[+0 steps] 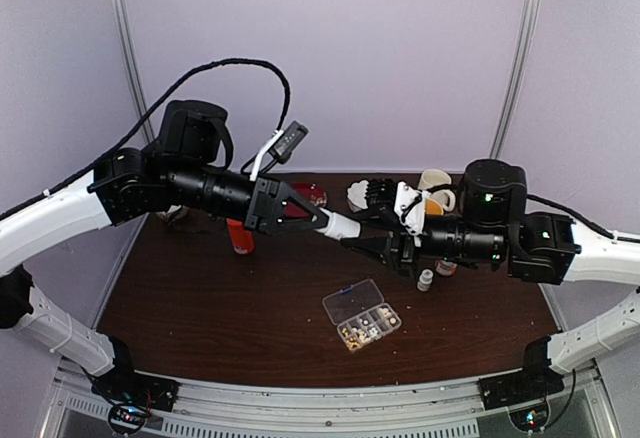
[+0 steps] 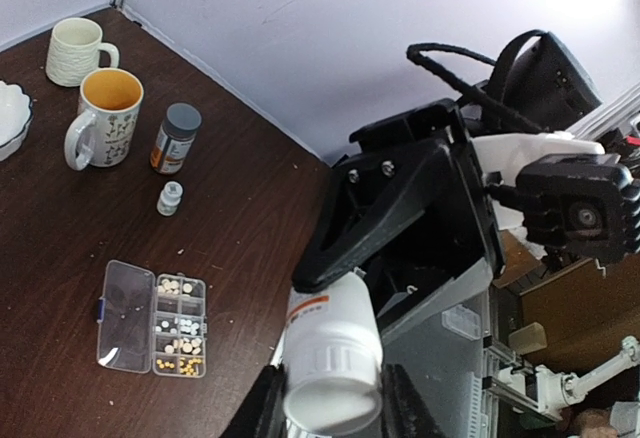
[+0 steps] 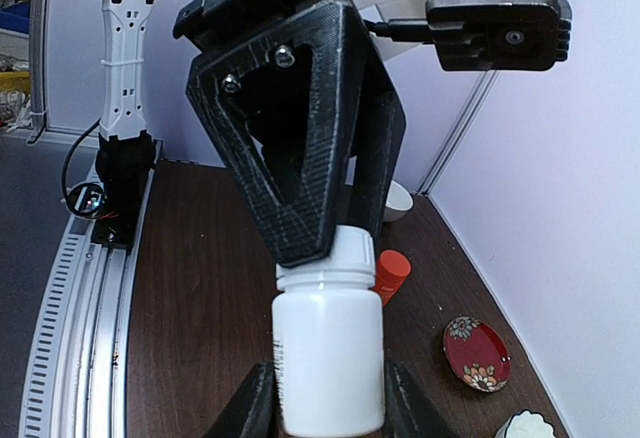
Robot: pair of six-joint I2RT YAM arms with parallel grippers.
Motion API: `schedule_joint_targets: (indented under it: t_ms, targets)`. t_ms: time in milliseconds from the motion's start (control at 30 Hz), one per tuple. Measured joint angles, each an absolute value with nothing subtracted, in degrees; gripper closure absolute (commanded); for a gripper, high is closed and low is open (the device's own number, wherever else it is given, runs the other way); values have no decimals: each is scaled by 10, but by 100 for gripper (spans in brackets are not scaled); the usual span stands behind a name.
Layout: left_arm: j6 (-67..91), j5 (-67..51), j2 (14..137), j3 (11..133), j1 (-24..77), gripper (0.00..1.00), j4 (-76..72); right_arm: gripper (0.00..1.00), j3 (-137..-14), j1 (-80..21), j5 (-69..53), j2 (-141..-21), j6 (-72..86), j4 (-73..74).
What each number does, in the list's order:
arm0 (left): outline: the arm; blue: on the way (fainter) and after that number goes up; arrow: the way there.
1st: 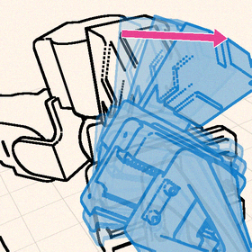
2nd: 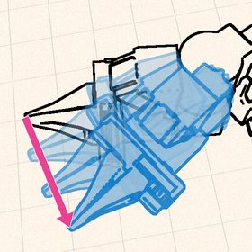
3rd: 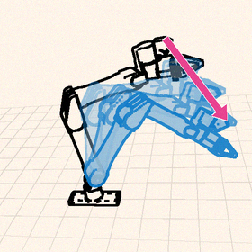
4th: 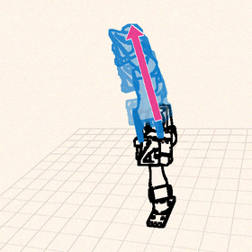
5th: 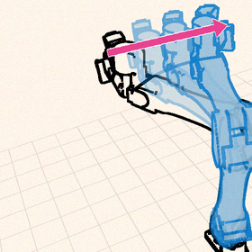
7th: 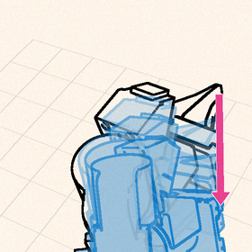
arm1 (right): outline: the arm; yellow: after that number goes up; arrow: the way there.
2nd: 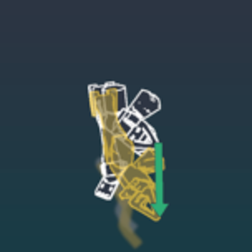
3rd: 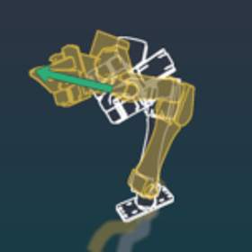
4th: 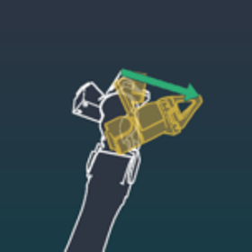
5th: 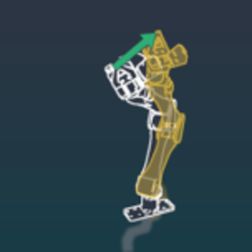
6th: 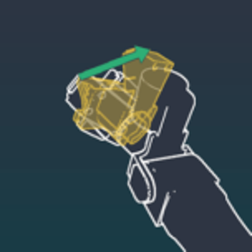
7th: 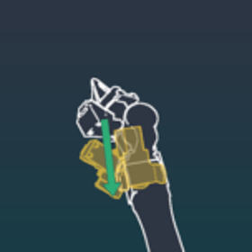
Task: Sort the pills into containers
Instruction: Screw the lid of the pill bottle onto the pill bottle.
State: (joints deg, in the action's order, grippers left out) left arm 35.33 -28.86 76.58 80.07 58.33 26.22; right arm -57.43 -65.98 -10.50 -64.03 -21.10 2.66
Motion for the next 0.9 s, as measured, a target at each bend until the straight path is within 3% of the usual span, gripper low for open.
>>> schedule_joint_targets:
  t_ms: [133,467,633,900]
  targets:
    - [342,-297,766,801,582,92,268,100,-580,-660,-112,-643,-208,37]
    - [196,-322,755,791,583,84,263,100,-604,-649,-189,-649,-159,67]
    - [27,-335,742,781,592,90,261,100,-606,-638,-249,-652,-112,66]
    - [-290,-321,741,789,604,91,283,100,-607,-614,-322,-656,-54,62]
